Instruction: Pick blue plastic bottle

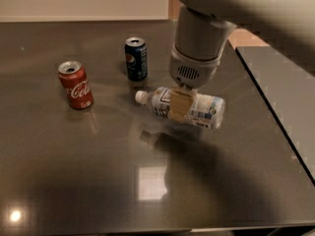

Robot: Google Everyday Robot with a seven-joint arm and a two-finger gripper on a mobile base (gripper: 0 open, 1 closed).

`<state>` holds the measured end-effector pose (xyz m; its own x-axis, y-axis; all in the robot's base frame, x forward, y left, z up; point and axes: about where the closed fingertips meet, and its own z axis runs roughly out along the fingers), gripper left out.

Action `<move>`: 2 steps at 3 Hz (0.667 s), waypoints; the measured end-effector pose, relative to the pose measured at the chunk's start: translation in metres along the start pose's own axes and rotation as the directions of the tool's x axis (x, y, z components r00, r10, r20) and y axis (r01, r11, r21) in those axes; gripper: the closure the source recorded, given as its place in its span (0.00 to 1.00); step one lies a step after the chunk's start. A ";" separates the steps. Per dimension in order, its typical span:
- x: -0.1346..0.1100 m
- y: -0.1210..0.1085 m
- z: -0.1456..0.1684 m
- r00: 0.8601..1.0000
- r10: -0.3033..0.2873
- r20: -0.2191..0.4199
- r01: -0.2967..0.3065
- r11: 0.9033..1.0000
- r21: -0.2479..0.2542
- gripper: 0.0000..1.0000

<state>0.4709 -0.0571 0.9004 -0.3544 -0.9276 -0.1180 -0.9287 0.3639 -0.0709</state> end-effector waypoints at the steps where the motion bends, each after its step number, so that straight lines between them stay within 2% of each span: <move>1: 0.001 0.026 -0.035 0.991 -0.113 0.071 0.112 0.993 0.026 1.00; 2: 0.010 0.095 -0.056 0.956 -0.227 0.184 0.210 0.972 0.104 1.00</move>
Offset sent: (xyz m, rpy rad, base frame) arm -0.5990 -0.3703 -0.1246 -0.1858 -0.0555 1.5588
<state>0.3731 -0.0364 0.9485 -0.1085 -0.9542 -0.2787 -0.9661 0.1673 -0.1967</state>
